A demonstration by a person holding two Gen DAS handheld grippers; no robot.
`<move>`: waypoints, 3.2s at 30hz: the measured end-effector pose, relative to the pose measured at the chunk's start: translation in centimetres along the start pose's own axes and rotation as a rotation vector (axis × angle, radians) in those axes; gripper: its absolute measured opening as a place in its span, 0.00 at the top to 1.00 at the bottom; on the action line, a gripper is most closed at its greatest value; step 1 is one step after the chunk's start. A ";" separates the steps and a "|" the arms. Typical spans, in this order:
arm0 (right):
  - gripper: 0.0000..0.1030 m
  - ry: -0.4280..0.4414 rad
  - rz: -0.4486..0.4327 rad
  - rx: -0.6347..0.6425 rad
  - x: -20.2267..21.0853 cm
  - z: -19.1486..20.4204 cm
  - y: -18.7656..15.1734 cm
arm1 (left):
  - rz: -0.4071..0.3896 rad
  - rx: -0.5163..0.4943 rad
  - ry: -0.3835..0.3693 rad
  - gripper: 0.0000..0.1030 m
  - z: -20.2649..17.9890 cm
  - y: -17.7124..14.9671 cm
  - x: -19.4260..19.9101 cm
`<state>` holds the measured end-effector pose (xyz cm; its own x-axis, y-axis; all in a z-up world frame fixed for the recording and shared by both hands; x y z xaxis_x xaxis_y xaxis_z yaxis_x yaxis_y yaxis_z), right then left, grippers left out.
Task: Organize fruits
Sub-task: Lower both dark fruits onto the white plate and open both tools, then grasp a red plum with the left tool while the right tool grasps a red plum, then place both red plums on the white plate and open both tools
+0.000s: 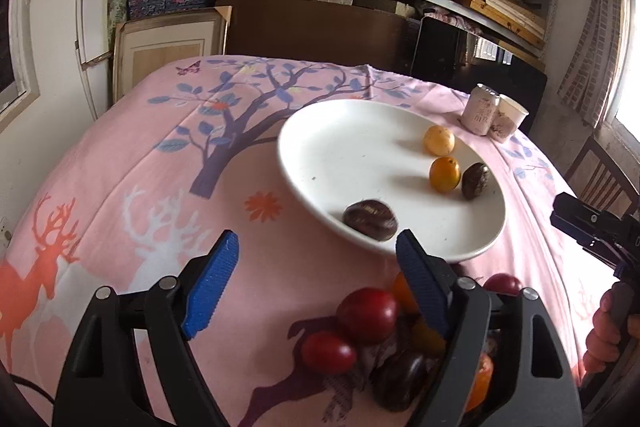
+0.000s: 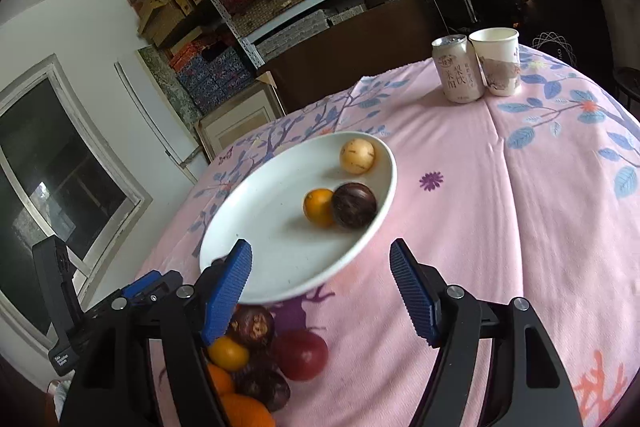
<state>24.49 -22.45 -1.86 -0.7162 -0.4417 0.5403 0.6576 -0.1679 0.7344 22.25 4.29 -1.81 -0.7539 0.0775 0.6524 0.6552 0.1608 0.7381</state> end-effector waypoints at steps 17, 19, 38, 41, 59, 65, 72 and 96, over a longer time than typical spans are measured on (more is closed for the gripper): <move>0.29 -0.041 0.044 -0.069 0.7 -2.1 -2.2 | 0.090 -0.107 0.075 0.06 -0.1 -3.3 -1.5; 0.29 -0.052 0.059 -0.065 0.4 -2.1 -2.4 | 0.061 -0.078 0.101 0.06 1.0 -2.8 -1.1; 0.55 0.172 0.277 -0.059 -2.7 1.5 -5.7 | 0.175 -0.197 -0.227 0.42 -4.1 -4.0 -2.8; 0.56 0.211 0.300 -0.095 -3.0 1.6 -6.0 | 0.184 -0.193 -0.228 0.49 -4.1 -4.2 -2.7; 0.65 0.151 0.174 -0.068 -1.2 1.6 -4.0 | 0.064 -0.189 -0.158 0.65 -4.0 -2.9 -0.4; 0.65 0.130 0.099 -0.066 -0.1 1.1 -2.5 | -0.005 -0.110 -0.184 0.65 -3.2 -0.7 1.5; 0.63 0.068 0.067 0.028 -3.6 3.5 1.3 | -0.020 -0.008 -0.141 0.65 -3.9 4.4 -1.7; 0.34 0.141 0.054 0.210 3.8 5.6 -6.3 | 0.025 -0.009 -0.033 0.26 1.4 -3.9 2.9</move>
<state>16.31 -18.15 -2.09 -0.6317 -0.5663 0.5295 0.6209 0.0394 0.7829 17.46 5.32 -3.02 -0.7386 0.1138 0.6645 0.6739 0.1496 0.7235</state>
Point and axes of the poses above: each gripper's, at about its wrist camera, not at the fingertips, and x roughly against the way its jaws point, z to its left, y to its top, the point moved 6 cm from there along -x, roughly the way its jaws point, and after that the axes turned 4 degrees about x, right-handed, at the moved point
